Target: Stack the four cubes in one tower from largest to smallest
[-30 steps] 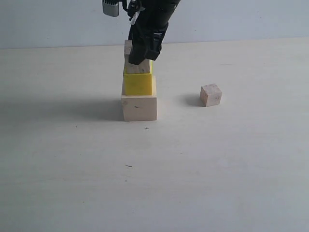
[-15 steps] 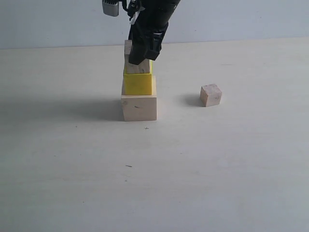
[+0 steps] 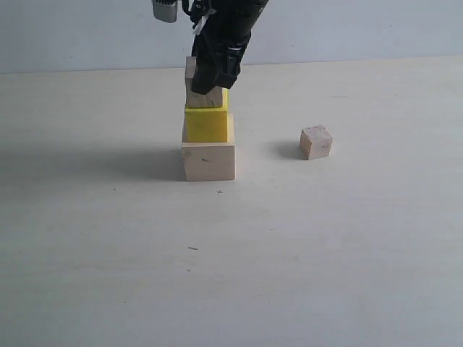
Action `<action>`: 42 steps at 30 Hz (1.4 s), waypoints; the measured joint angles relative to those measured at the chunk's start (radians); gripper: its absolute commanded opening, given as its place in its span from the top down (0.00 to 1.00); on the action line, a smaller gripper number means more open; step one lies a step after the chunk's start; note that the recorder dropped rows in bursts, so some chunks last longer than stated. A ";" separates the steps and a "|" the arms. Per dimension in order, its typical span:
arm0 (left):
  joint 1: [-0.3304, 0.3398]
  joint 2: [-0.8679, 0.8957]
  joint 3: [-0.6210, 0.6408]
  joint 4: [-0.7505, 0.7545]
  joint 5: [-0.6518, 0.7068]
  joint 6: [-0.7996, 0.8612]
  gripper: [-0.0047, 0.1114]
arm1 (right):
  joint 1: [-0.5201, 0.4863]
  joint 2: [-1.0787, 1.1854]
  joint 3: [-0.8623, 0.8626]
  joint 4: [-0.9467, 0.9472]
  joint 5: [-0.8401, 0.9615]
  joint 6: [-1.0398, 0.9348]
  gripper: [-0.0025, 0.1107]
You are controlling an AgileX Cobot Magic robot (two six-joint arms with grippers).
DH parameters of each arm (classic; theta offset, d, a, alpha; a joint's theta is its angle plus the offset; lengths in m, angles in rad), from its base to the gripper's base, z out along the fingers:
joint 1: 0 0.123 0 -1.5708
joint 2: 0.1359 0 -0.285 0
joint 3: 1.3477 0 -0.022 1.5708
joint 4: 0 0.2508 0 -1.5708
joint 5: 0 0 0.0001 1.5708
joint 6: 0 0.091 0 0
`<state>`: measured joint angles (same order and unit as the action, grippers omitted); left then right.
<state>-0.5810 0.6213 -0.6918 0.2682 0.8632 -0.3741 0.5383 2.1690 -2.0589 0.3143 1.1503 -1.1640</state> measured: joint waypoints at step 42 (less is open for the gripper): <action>0.000 0.000 0.000 0.000 0.000 0.000 0.96 | 0.000 0.000 0.000 -0.049 0.002 0.167 0.41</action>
<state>-0.5810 0.6213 -0.6918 0.2682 0.8632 -0.3741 0.5383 2.1690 -2.0589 0.2657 1.1526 -0.9973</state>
